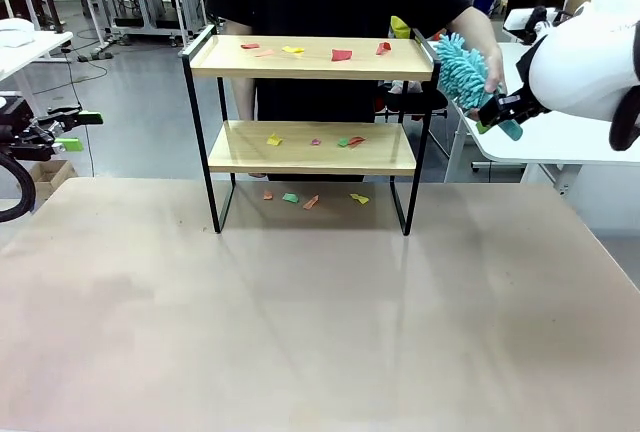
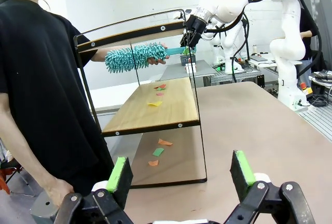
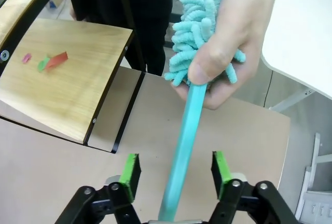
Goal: Clean the shelf.
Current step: Pick up the Duster handed by the human.
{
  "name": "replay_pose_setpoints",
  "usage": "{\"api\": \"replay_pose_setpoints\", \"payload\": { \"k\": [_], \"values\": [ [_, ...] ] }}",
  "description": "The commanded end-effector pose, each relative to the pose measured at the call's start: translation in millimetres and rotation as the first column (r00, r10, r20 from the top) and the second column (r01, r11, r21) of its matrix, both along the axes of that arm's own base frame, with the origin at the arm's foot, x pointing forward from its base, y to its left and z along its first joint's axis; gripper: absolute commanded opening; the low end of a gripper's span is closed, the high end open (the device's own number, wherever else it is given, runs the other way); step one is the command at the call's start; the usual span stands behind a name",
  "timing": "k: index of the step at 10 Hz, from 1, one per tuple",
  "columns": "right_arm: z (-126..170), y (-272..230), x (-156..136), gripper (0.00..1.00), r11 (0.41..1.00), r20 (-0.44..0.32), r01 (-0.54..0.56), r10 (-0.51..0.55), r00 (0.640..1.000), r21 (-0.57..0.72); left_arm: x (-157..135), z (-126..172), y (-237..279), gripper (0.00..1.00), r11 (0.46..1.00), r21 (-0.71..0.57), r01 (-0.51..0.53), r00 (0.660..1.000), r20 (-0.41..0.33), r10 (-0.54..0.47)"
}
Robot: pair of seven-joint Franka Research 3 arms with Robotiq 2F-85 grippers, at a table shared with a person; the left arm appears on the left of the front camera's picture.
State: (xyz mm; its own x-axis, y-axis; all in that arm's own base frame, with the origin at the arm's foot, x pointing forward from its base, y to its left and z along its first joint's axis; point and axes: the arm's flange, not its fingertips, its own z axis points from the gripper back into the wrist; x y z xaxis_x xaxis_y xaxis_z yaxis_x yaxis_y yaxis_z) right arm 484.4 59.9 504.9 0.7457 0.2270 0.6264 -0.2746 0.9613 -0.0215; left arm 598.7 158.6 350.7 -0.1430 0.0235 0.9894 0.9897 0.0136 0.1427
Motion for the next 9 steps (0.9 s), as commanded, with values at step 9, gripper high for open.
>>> {"api": "replay_pose_setpoints", "payload": {
  "k": [9],
  "values": [
    [14.4,2.4,-9.1,0.0,0.993,0.011,0.085,-0.084,0.996,-0.084,-0.9,2.1,0.0,1.0,1.0,0.006,0.005,1.0,0.013,-0.005]
  ]
}}
